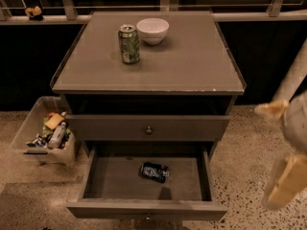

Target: Pick pepsi can from middle drawer and place on counter

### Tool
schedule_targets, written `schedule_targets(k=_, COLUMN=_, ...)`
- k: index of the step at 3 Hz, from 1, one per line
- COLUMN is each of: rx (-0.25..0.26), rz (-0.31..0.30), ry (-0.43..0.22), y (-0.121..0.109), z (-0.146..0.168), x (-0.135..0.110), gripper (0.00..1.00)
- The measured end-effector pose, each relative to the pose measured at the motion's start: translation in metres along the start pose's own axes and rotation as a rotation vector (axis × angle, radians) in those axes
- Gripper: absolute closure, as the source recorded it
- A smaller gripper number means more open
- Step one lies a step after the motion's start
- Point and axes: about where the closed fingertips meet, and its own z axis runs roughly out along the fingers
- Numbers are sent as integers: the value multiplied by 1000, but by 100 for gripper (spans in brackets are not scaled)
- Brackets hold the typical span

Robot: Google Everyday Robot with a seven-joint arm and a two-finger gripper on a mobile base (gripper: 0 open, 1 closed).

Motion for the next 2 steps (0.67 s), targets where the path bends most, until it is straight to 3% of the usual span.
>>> schedule_targets(k=1, rx=-63, rz=-9, ry=-21, y=53, z=42, x=11, gripper=0)
schedule_targets(k=2, rx=-140, rz=-3, ry=18, y=88, z=113, x=18, gripper=0)
